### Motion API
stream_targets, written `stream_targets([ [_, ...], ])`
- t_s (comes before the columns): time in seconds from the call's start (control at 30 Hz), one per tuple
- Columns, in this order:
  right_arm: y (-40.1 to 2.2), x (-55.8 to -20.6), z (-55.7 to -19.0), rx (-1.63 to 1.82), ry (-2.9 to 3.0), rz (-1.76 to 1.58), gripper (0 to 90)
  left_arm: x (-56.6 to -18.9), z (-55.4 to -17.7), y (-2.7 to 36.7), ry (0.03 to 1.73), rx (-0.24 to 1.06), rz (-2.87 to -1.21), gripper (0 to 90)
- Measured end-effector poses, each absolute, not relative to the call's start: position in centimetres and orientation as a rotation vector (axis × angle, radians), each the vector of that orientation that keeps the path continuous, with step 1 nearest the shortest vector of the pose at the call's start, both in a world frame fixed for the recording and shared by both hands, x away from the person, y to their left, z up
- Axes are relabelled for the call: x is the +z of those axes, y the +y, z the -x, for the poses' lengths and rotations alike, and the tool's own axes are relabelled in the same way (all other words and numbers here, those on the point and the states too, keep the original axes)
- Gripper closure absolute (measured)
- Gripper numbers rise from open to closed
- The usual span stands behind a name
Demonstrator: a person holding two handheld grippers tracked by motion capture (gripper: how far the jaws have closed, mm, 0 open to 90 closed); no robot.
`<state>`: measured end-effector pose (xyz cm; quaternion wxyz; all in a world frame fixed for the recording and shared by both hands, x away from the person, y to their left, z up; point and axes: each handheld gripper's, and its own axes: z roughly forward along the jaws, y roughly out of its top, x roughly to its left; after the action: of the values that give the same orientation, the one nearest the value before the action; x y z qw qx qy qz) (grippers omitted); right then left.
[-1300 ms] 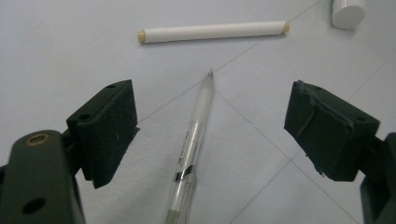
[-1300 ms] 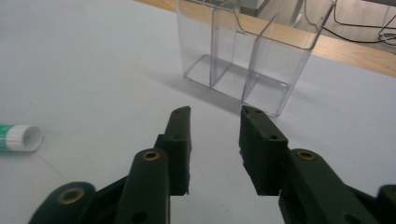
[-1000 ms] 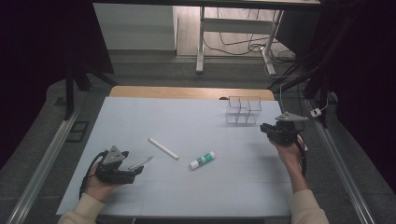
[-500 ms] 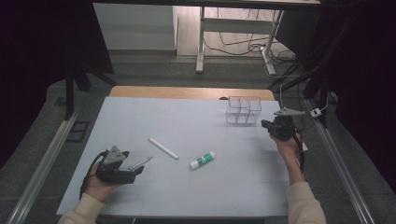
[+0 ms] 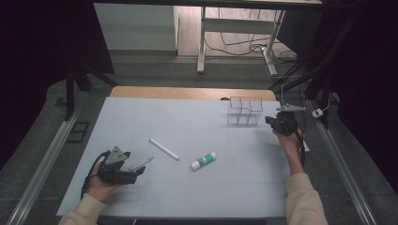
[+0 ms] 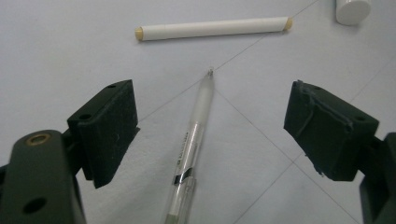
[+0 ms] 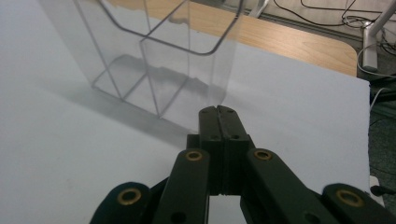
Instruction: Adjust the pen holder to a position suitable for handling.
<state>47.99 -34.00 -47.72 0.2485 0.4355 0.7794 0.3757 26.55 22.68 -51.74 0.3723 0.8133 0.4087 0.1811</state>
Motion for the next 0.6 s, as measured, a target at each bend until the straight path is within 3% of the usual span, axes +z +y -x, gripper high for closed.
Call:
stream_targets([
  [0.6,-33.9,-48.9,-52.0,1.089,2.100,-1.239,88.8,-51.9,-26.8,22.7,1.046,0.456,-2.090,17.4],
])
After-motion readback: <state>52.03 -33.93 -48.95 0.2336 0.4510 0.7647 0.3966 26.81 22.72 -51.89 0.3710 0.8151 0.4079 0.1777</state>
